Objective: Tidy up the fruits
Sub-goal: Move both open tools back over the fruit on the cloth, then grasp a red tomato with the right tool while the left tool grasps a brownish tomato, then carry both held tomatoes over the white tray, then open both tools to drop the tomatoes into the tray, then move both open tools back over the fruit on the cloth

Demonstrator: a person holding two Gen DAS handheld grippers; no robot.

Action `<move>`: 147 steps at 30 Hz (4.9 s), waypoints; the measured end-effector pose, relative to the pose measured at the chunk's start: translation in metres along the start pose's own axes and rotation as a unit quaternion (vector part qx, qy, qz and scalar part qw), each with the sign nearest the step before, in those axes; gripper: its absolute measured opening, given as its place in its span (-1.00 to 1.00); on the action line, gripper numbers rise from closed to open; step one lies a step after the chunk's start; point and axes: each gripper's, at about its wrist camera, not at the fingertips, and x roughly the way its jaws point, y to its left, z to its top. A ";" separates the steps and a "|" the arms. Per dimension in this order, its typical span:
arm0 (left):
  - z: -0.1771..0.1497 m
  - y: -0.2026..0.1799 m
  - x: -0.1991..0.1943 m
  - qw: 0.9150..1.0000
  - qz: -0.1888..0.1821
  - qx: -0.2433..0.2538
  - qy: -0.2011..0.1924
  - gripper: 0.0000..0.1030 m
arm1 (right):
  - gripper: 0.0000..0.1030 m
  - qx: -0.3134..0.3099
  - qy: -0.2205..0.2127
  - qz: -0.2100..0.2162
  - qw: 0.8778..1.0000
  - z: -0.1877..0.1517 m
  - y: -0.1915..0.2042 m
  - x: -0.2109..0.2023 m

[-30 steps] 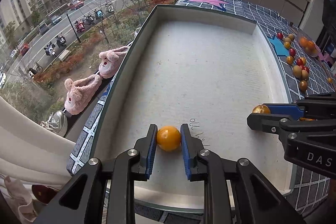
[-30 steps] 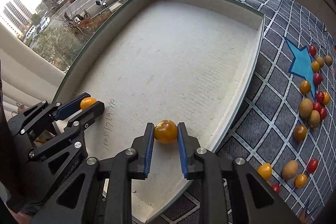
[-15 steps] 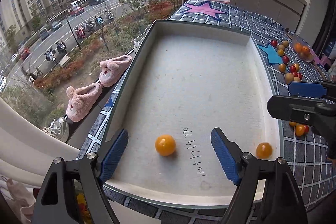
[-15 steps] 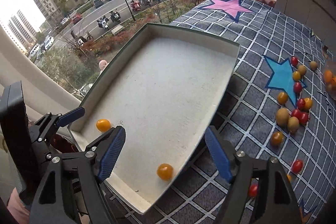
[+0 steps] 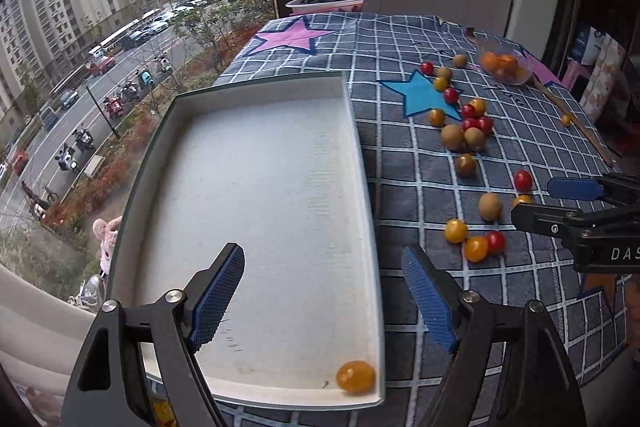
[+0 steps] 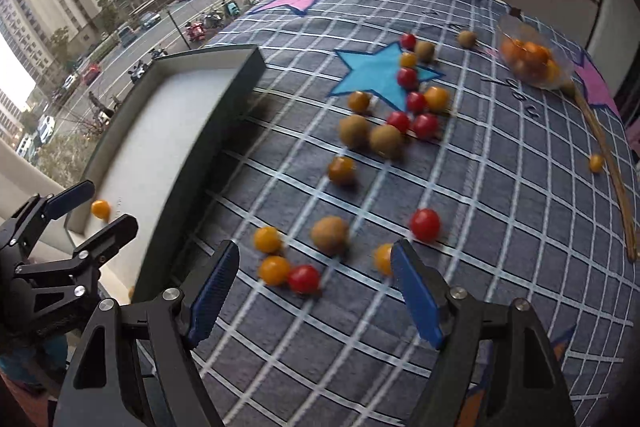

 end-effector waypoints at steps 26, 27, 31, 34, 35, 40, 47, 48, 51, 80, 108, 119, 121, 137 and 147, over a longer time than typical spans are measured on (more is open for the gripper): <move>0.057 -0.082 0.069 0.998 -0.041 0.023 0.048 0.59 | 0.32 0.038 -0.011 -0.020 0.999 0.002 -0.058 0.024; 0.060 -0.084 0.074 0.997 -0.045 0.024 0.051 0.59 | 0.31 0.037 -0.012 -0.018 0.999 0.002 -0.058 0.024; 0.069 -0.090 0.094 0.996 -0.055 0.025 0.069 0.59 | 0.25 0.025 -0.013 -0.012 1.000 0.008 -0.056 0.027; 0.071 -0.094 0.105 0.995 -0.059 0.025 0.082 0.58 | 0.22 0.025 -0.011 -0.001 1.000 0.011 -0.055 0.031; 0.071 -0.094 0.107 0.994 -0.061 0.022 0.083 0.50 | 0.21 0.026 -0.010 0.002 1.000 0.012 -0.055 0.033; 0.075 -0.096 0.116 0.993 -0.061 0.017 0.097 0.33 | -0.10 0.031 -0.011 0.024 0.999 0.016 -0.054 0.037; 0.079 -0.112 0.113 0.992 -0.068 0.051 0.090 -0.55 | -0.56 0.051 -0.013 0.049 0.997 0.014 -0.061 0.033; 0.078 -0.113 0.112 0.992 -0.067 0.055 0.086 -0.56 | -0.56 0.056 -0.013 0.051 0.997 0.013 -0.064 0.032; 0.076 -0.114 0.110 0.993 -0.066 0.055 0.077 -0.56 | -0.56 0.067 -0.016 0.043 0.997 0.007 -0.074 0.026; 0.035 -0.002 0.017 0.999 -0.034 -0.038 0.000 -0.56 | -0.56 0.019 -0.034 0.096 0.995 0.017 -0.011 -0.013; -0.007 0.099 0.058 0.994 0.043 -0.098 0.038 -0.56 | -0.56 -0.112 0.070 0.093 0.987 0.069 0.167 0.100; -0.005 0.096 0.058 0.994 0.062 -0.083 0.034 -0.18 | 0.06 -0.088 0.060 0.103 0.989 0.079 0.161 0.088; -0.005 0.095 0.054 0.994 0.068 -0.084 0.023 0.60 | 0.13 -0.088 0.051 0.105 0.989 0.079 0.160 0.081; 0.001 0.063 0.030 0.997 0.059 -0.046 0.010 0.63 | 0.58 -0.048 0.001 0.102 0.994 0.063 0.109 0.024; 0.013 0.010 0.013 1.000 0.030 -0.005 -0.003 0.63 | 0.58 0.012 -0.015 0.063 0.998 0.035 0.023 -0.002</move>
